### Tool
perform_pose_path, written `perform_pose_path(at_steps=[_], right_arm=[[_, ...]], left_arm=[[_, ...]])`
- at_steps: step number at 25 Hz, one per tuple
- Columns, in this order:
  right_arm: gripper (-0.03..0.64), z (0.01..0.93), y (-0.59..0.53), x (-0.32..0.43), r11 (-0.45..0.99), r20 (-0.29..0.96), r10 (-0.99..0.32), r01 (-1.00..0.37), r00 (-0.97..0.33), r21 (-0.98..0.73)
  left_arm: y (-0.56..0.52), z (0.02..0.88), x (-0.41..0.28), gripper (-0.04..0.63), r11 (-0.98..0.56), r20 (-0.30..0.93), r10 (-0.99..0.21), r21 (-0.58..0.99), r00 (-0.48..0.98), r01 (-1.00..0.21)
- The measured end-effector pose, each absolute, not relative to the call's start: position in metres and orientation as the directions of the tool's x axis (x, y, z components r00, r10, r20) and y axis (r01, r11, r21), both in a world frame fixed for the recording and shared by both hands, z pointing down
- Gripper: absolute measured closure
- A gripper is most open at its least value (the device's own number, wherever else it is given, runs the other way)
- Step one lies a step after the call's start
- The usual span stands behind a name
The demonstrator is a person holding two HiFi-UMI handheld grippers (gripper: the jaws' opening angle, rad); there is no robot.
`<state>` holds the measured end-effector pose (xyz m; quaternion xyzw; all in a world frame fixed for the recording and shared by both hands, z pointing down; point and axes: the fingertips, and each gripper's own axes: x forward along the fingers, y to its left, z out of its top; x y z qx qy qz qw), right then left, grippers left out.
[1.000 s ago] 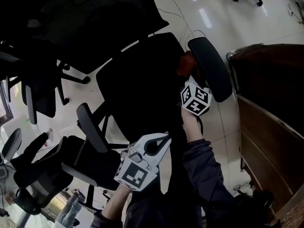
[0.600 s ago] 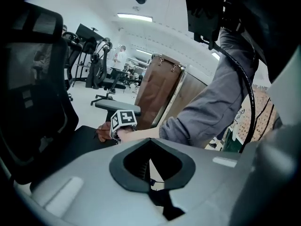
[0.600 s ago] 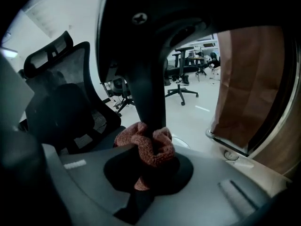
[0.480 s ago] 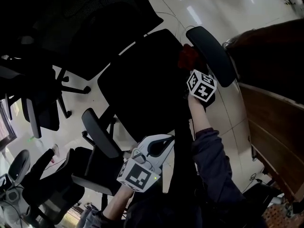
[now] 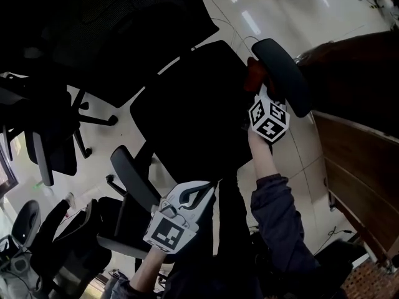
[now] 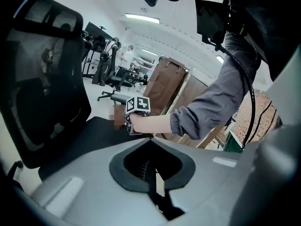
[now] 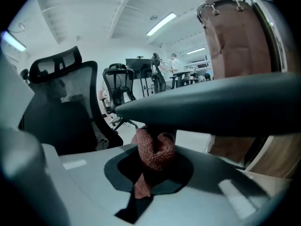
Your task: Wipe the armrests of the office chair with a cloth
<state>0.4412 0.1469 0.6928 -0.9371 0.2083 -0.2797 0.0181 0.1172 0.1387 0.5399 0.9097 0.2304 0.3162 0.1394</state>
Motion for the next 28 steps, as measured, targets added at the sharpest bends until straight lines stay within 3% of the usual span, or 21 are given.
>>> perform_pose_path(at_steps=[11, 21, 28], right_arm=[[0.598, 0.767, 0.146, 0.448, -0.925, 0.682, -0.361, -0.337, 0.637, -0.175], [0.6, 0.685, 0.137, 0.446, -0.888, 0.49, -0.459, -0.402, 0.741, -0.223], [0.6, 0.746, 0.139, 0.444, -0.875, 0.644, -0.46, -0.436, 0.612, -0.211]], left_arm=[[0.132, 0.541, 0.116, 0.581, -0.876, 0.519, 0.467, 0.382, 0.716, 0.294], [0.147, 0.522, 0.123, 0.581, -0.907, 0.531, 0.386, 0.366, 0.754, 0.206], [0.165, 0.523, 0.119, 0.581, -0.925, 0.545, 0.31, 0.362, 0.779, 0.115]])
